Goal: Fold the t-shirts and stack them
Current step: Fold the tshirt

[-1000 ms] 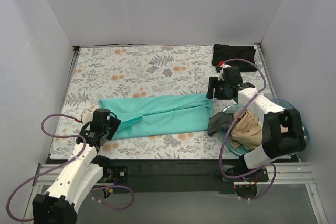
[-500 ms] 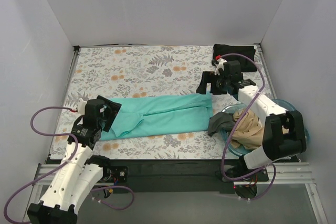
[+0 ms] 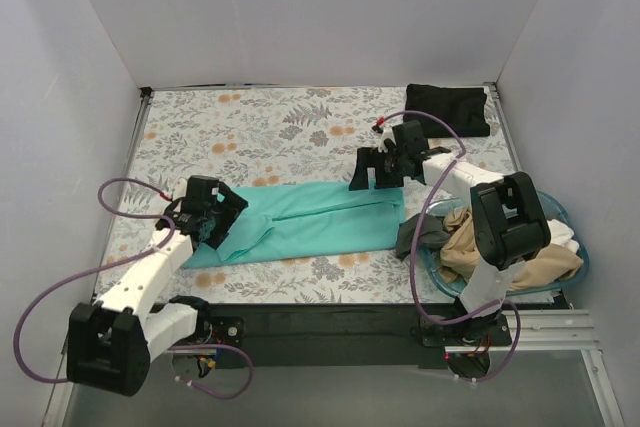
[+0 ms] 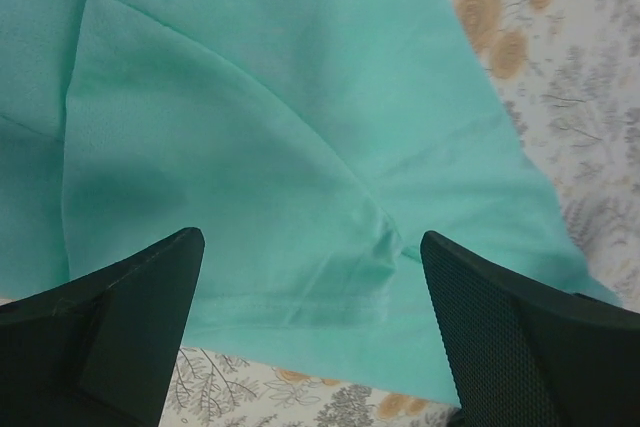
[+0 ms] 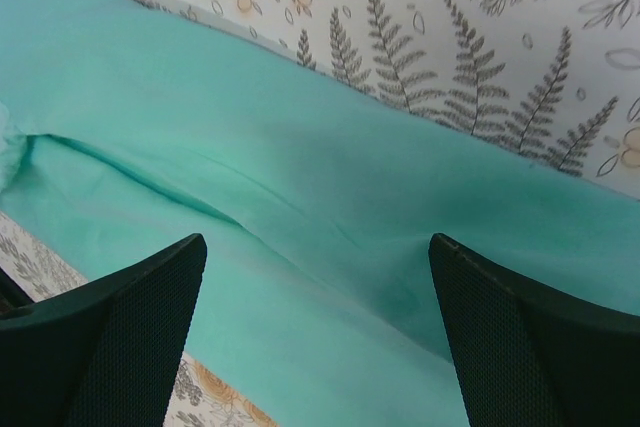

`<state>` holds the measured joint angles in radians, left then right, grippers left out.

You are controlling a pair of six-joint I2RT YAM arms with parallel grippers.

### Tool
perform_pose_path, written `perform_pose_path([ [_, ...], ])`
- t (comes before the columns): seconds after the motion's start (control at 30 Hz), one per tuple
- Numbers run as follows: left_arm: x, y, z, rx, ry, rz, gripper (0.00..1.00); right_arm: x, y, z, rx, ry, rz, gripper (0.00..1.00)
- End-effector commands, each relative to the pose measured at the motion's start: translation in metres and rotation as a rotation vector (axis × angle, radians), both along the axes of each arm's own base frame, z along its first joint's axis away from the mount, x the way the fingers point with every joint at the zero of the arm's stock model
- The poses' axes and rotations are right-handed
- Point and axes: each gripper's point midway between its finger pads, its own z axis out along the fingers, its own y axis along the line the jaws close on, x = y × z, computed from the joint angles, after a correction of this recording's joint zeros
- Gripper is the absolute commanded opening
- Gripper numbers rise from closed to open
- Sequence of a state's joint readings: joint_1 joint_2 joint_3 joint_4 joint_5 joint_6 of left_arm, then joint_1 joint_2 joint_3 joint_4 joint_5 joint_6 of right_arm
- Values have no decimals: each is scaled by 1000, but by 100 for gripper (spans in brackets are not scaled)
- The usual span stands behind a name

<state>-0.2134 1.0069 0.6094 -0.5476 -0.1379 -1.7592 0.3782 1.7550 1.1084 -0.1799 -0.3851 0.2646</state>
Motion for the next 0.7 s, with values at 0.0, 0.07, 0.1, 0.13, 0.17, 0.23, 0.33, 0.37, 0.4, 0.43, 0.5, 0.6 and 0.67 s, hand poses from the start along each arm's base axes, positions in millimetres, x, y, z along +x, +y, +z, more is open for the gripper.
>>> perform_pose_path([
  [0.0, 6, -7, -24, -6, 49, -30, 90, -18, 3, -5, 7, 28, 7, 98],
  [0.07, 11, -2, -44, 28, 105, -7, 93, -37, -4, -23, -31, 70, -1, 98],
  [0.1, 17, -2, -47, 37, 111, -6, 93, -44, -1, -22, -31, 66, 19, 98],
  [0.13, 21, -1, -58, 51, 143, -5, 93, -53, -1, -27, -40, 80, 27, 98],
  [0.17, 28, 5, -62, 78, 151, 16, 93, -65, -4, -35, -53, 104, 33, 98],
  [0.23, 50, 9, -70, 117, 168, 30, 96, -80, 0, -35, -60, 105, 53, 98],
  [0.33, 98, 12, -64, 151, 131, 36, 97, -109, 8, -39, -72, 119, 99, 98],
  [0.37, 104, 9, -84, 156, 186, 21, 97, -116, 10, -40, -73, 121, 111, 98],
  [0.4, 118, 4, -87, 152, 193, -3, 97, -131, 17, -39, -72, 119, 151, 98],
  [0.43, 150, -5, -71, 145, 138, -37, 97, -138, 20, -39, -70, 119, 168, 98],
  [0.5, 173, -23, -93, 102, 179, -109, 97, -156, 29, -35, -65, 115, 217, 98],
  [0.6, 224, -46, -97, 78, 150, -183, 97, -176, 42, -31, -66, 93, 292, 98],
  [0.67, 261, -63, -82, 58, 97, -208, 97, -189, 47, -33, -80, 87, 338, 98],
])
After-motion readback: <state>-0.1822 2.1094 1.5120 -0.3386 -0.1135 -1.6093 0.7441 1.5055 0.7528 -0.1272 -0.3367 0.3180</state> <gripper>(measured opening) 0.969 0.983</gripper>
